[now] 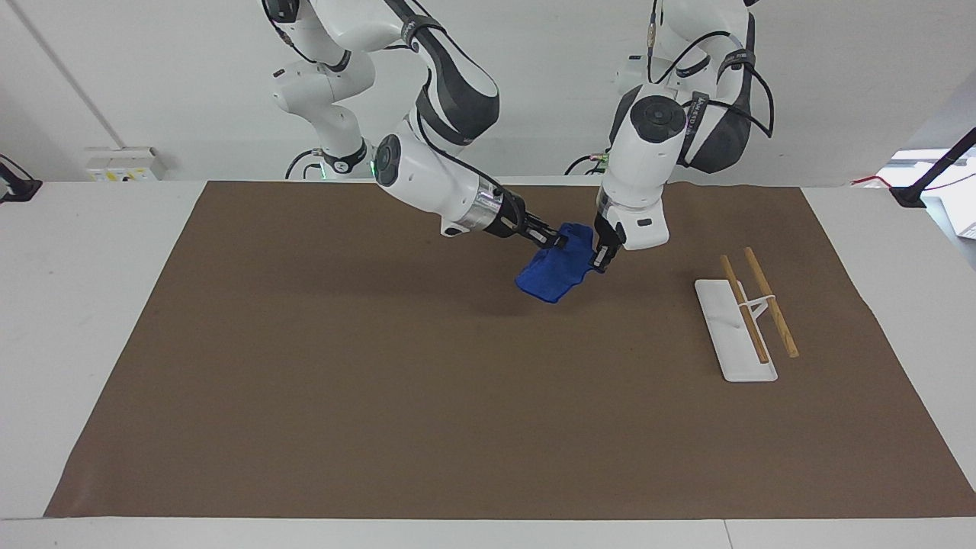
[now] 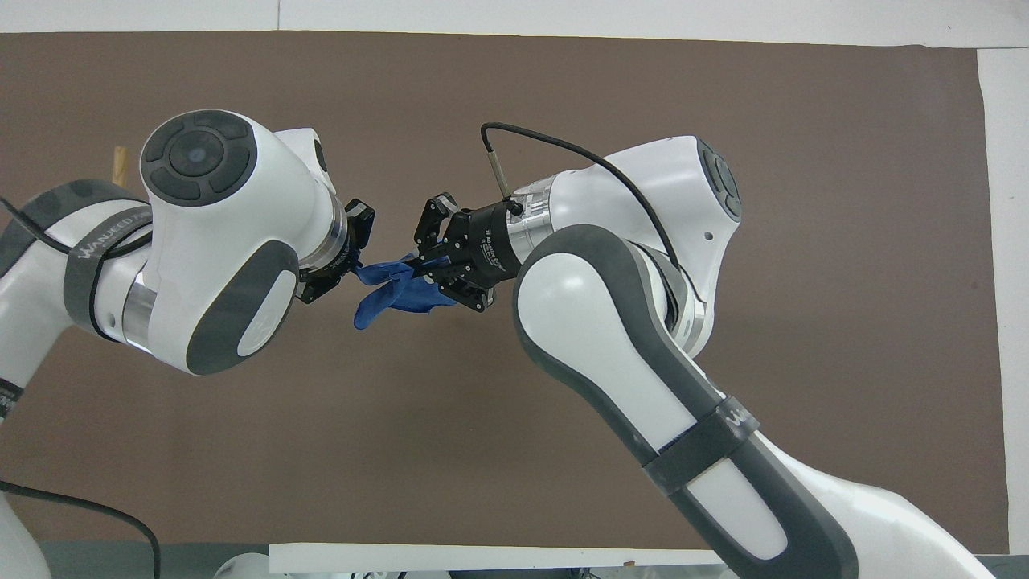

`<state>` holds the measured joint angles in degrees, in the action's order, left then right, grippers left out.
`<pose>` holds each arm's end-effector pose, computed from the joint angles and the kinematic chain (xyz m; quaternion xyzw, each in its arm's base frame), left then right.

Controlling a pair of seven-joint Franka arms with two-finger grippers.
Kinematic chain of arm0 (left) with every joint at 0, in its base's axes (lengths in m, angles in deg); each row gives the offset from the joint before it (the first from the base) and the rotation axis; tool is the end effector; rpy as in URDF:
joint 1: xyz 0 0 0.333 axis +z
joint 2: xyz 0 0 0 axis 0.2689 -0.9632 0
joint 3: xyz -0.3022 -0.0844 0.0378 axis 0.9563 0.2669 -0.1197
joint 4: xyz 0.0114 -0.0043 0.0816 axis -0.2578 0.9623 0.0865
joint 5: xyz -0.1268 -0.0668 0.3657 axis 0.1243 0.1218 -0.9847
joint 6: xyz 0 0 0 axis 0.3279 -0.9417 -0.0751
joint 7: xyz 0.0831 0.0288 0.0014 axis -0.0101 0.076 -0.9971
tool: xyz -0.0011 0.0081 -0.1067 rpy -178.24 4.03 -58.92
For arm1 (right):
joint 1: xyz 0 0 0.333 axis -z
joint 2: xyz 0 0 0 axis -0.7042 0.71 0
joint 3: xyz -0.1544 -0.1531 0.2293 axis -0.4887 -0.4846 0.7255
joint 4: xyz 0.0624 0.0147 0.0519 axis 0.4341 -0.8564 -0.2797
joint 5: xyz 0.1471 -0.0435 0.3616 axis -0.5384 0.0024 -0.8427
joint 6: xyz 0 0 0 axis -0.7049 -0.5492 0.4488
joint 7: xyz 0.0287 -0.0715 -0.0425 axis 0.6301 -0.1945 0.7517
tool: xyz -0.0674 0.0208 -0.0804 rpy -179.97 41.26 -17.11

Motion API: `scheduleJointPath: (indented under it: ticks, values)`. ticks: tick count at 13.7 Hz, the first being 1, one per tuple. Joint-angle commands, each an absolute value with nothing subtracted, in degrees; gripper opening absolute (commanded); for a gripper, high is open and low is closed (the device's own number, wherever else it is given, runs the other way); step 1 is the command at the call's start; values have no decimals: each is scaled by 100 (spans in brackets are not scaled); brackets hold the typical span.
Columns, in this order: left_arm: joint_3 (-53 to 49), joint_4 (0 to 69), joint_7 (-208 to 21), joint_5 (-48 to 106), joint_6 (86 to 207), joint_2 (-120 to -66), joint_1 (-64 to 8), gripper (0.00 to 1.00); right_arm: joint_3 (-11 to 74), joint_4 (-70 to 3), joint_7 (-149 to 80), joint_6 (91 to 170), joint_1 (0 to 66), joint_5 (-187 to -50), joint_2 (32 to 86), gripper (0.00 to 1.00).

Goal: Right arm passes towel to left arm to hang

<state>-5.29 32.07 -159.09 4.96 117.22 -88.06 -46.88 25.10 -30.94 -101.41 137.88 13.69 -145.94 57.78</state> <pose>0.4972 -0.2998 0.4671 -0.9054 -0.4241 0.0161 0.0138 0.5365 0.3749 0.4591 -0.7920 0.4326 0.2496 0.3511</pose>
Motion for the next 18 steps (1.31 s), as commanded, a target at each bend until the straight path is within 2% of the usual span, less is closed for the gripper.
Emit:
scheduleJointPath:
  ticks: [1,3,5,8,11,13,16,18]
  values:
    - [-605,3364,-15857,476,11777,-8655,-4768,0,2495,-3126,-9953,13846,1347,-14387,5755,100]
    - [-605,3259,-15857,476,11786,-8699,-4750,0,2486,-3083,-9734,13819,1382,-13171,5686,100]
    - [-623,2856,-15648,389,11384,-8804,-4759,0,2468,-3074,-9155,13653,1522,-11606,5502,100]
    - [-640,2293,-15251,30,10803,-8761,-4689,0,2468,-2942,-7629,12951,2171,-9863,5325,100]
    - [-693,1696,-14865,-340,10048,-8726,-4654,0,2442,-2846,-5948,12354,2970,-9052,5123,100]
    - [-693,1483,-14487,-691,9730,-8717,-4548,0,2442,-2409,-5384,11679,3524,-8639,5105,100]
    - [-825,1526,-14415,-1218,9677,-8682,-4452,0,2433,-1555,-4453,10404,4062,-8312,5079,100]
    - [-816,1632,-14415,-1552,9554,-8621,-4320,0,2407,-1168,-4152,9805,4413,-8276,4869,100]
